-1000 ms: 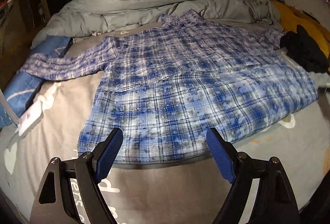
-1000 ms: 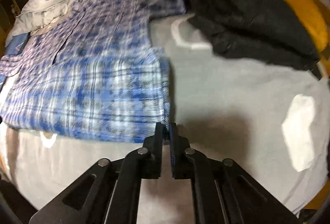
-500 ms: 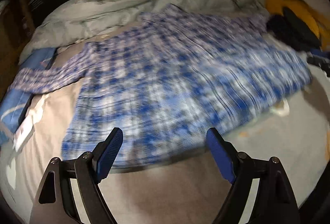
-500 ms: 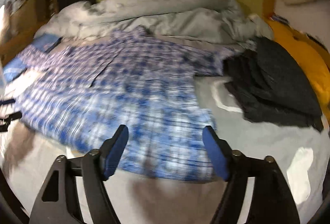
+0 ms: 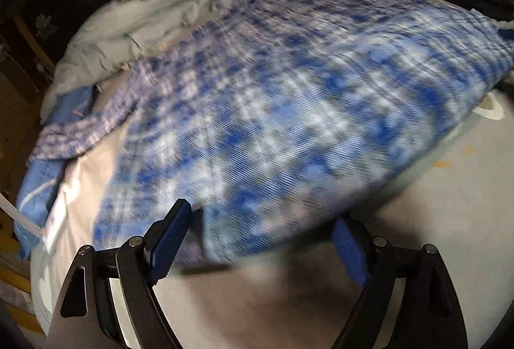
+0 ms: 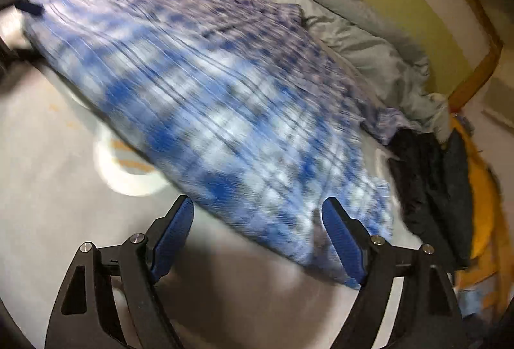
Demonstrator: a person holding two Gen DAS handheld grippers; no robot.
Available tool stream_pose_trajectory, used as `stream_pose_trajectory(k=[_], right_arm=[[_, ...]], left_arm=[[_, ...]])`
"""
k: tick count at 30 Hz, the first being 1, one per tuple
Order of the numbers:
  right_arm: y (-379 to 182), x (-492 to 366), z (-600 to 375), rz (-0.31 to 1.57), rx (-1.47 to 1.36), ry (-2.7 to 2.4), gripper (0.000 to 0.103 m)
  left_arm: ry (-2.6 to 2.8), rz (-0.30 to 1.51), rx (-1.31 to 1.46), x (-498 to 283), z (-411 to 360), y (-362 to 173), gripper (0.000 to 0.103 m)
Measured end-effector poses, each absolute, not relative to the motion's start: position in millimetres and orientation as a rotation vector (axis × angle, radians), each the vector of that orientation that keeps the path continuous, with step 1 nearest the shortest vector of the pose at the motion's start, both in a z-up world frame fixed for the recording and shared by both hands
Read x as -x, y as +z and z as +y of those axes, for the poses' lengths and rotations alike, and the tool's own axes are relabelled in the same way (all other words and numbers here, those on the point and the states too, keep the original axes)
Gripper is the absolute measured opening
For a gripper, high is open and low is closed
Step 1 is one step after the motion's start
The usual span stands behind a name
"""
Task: Fold large clothes
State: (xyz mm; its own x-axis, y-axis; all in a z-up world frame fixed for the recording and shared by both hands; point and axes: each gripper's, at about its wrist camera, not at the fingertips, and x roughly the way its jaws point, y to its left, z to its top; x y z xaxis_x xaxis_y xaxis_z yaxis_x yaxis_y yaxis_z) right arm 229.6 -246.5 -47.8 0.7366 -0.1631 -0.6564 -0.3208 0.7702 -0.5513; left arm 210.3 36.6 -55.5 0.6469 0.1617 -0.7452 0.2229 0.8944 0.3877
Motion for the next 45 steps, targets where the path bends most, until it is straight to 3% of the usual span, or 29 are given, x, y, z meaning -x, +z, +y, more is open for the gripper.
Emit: stream_pose_trajectory(k=[2, 4, 5, 6, 7, 9, 12, 26, 34, 39, 43, 45], right_arm=[[-49.2, -242.0, -257.4, 0.724, 0.752, -0.038, 0.081], [-45.3, -258.2, -277.3, 0.771, 0.682, -0.071, 0.073], [-42.3, -264.4, -287.9, 0.806, 0.622, -0.047, 0.05], [-41.3, -269.2, -295.7, 0.834, 0.583, -0.035, 0.019], [-42.5, -273.2, -304.2, 0.863, 0.558, -0.037, 0.007], [-40.5, -271.6, -309.4, 0.861, 0.545, -0.014, 0.002], [-29.5, -257.7, -309.6, 0.827, 0.558, -0.004, 0.0], [2.0, -188.5, -334.6, 0.926, 0.381, 0.118, 0.001], [27.0, -227.3, -340.5, 0.96, 0.288, 0.171, 0.003], [48.8, -267.3, -345.0, 0.922, 0.24, 0.133, 0.021], [55.1, -311.9, -345.6, 0.889, 0.203, 0.096, 0.021], [51.5, -331.5, -347.8, 0.881, 0.176, 0.093, 0.016]], left_arm=[[0.034, 0.832, -0.534, -215.0, 45.7, -58.0, 0.081], [0.058, 0.83, -0.525, -218.4, 58.3, -58.4, 0.056], [0.073, 0.833, -0.523, -219.4, 62.6, -59.2, 0.031], [0.101, 0.839, -0.528, -220.3, 69.7, -61.7, 0.009], [0.102, 0.841, -0.527, -219.7, 73.8, -63.2, 0.008], [0.092, 0.818, -0.536, -212.7, 75.6, -62.4, 0.004], [0.106, 0.764, -0.557, -191.4, 70.8, -49.3, 0.003], [-0.009, 0.927, -0.442, -116.3, 79.6, -24.7, 0.003], [-0.045, 0.953, -0.384, -165.8, 88.0, 13.3, 0.005], [-0.048, 0.956, -0.337, -216.8, 96.4, 36.1, 0.008], [-0.025, 0.931, -0.325, -260.2, 100.2, 36.2, 0.008], [-0.031, 0.931, -0.309, -287.4, 102.2, 29.0, 0.008]])
